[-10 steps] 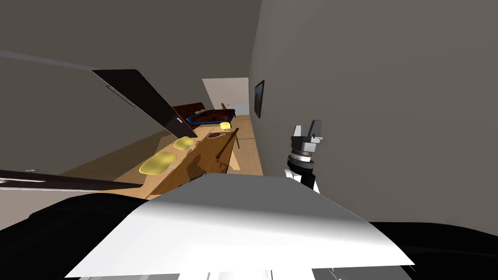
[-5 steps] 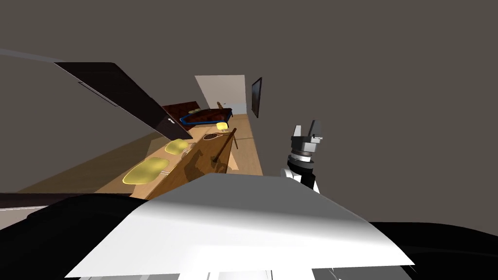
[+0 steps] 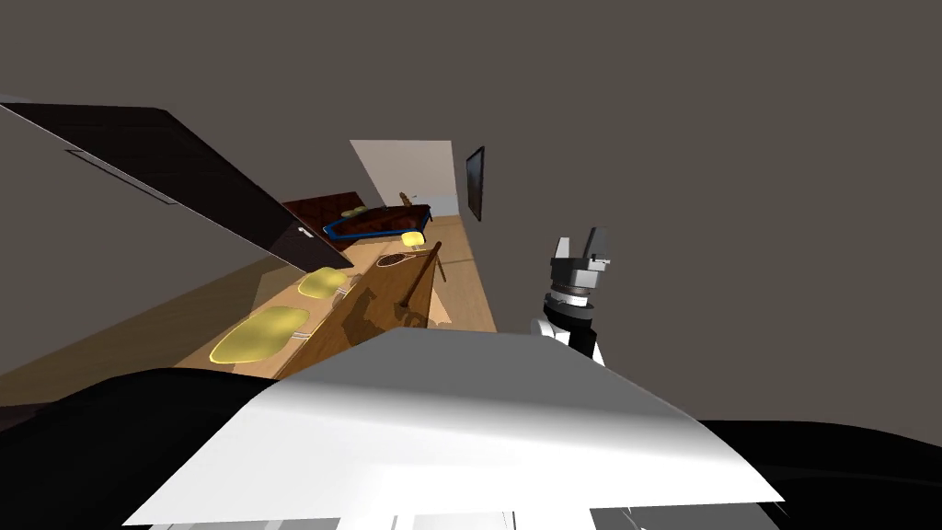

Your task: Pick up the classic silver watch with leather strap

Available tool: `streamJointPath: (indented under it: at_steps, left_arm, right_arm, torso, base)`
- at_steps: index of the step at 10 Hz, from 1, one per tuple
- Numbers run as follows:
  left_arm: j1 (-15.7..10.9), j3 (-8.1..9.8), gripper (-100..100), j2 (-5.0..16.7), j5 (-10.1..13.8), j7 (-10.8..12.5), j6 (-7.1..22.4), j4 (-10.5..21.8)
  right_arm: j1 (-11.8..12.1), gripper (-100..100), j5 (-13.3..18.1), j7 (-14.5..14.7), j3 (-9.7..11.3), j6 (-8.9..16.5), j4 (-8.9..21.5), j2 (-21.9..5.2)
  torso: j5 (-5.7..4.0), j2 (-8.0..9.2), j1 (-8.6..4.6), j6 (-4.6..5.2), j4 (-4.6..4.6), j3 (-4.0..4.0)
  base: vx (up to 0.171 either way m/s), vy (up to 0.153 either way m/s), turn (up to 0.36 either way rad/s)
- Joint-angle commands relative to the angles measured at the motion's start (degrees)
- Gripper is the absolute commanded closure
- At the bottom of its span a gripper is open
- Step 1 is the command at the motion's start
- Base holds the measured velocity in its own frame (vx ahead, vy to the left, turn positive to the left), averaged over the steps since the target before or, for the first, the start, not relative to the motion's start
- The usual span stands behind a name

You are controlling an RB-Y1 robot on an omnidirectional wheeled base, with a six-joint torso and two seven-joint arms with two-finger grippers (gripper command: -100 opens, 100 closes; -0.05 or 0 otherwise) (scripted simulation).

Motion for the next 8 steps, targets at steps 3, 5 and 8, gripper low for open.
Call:
streamJointPath:
  at_steps: [3, 5, 8]
  left_arm:
    - [-2.4, -0.01, -100, -0.3, 0.2, 1.4, -1.2, 4.2]
    - [-2.7, -0.45, -100, -0.1, 0.3, 1.8, -1.4, 4.8]
    - [-2.8, -0.58, 100, -0.1, 0.4, 1.9, -1.5, 4.9]
  right_arm:
    - [0.0, 0, 0.0, 0.0, 0.0, 0.0, 0.0, 0.0]
    - [0.0, 0, 0.0, 0.0, 0.0, 0.0, 0.0, 0.0]
    - [0.0, 0, 0.0, 0.0, 0.0, 0.0, 0.0, 0.0]
  torso:
    - [0.00, -0.05, 0.02, 0.02, -0.01, -0.03]
    - [0.01, 0.01, 0.04, 0.02, 0.00, 0.00]
    - [-0.04, -0.20, 0.03, -0.08, -0.07, -0.13]
  base:
    - [-0.054, 0.008, -0.135]
    - [-0.054, 0.010, -0.112]
    - [-0.003, 0.000, 0.002]
